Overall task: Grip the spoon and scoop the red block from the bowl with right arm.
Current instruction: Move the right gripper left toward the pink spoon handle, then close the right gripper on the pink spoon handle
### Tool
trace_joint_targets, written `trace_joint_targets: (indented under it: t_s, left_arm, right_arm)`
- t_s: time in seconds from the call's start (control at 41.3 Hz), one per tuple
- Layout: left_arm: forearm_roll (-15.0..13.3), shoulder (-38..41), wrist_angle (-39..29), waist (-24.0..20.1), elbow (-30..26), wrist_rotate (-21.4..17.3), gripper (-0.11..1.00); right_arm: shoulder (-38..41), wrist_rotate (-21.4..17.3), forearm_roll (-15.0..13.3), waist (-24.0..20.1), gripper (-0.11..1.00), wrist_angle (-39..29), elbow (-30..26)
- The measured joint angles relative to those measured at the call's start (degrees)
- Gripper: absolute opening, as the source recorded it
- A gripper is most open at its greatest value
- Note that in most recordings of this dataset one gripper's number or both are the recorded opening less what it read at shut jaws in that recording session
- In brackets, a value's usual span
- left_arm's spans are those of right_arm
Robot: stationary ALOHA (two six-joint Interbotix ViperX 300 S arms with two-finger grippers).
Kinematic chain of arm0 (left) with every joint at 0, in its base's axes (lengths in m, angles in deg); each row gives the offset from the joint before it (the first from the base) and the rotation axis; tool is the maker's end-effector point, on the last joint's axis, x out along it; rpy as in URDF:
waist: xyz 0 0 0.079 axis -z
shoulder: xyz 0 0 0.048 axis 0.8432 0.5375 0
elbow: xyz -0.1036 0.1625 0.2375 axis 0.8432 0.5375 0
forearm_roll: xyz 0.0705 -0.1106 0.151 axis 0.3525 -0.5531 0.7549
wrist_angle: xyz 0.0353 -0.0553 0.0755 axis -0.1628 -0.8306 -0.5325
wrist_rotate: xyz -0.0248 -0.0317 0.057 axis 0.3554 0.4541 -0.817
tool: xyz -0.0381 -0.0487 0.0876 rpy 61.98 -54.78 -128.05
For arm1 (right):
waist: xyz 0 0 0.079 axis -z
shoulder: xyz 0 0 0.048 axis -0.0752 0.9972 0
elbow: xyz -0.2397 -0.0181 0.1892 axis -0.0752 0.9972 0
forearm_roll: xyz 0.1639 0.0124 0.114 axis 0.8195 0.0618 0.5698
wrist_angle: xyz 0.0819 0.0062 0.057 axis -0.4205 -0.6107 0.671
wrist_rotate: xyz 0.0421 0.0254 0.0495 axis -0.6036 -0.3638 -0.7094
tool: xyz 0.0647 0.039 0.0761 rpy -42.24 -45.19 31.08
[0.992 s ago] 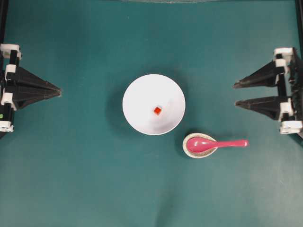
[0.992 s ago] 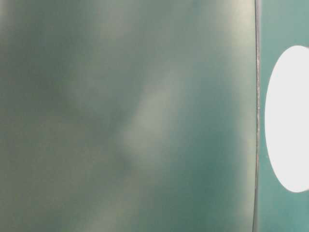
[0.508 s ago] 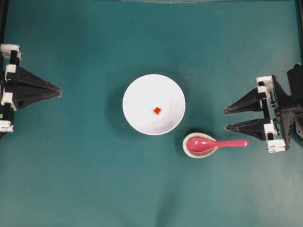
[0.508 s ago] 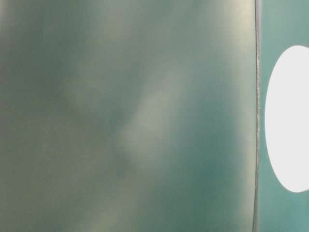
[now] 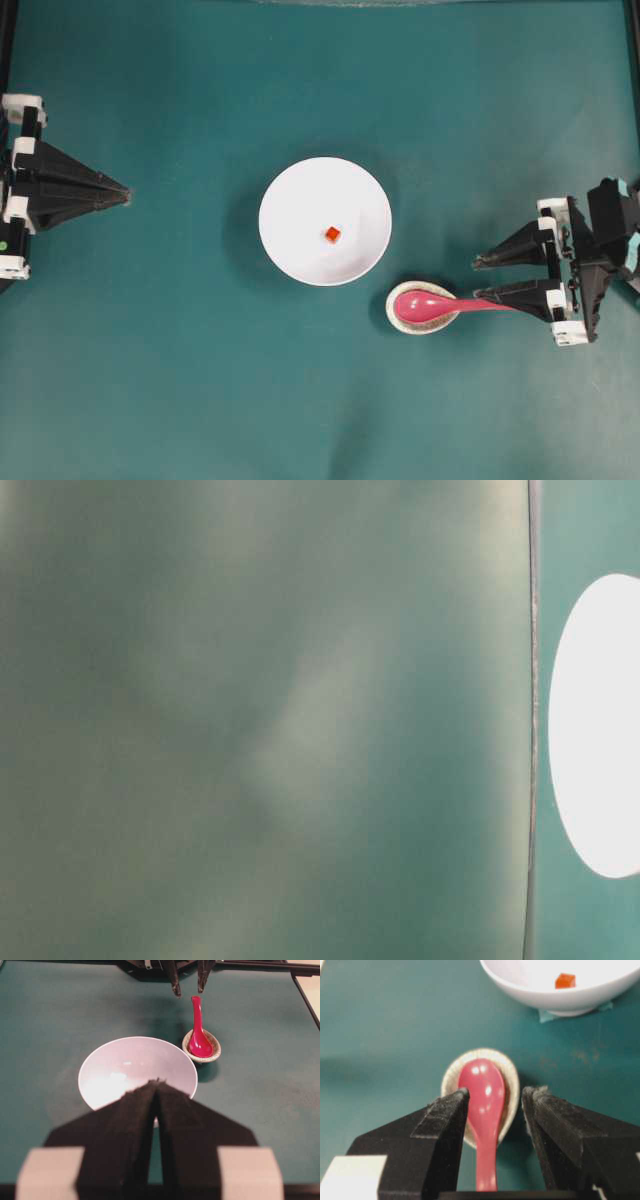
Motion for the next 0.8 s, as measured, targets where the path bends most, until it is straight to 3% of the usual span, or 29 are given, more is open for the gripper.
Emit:
trace_joint_targets:
  t_s: [0.411,0.798]
  left_arm:
    - [0.1,0.4,-0.1,0.1,0.0,0.0,0.00]
    - [0.1,0.6,-0.1,0.1,0.0,0.0,0.00]
  right_arm:
    - [11.4,0.0,8.9,-8.9,0.53,5.4,-1.4]
    - [15.2,0.8,10.0,-10.3,0.53,6.9,-1.5]
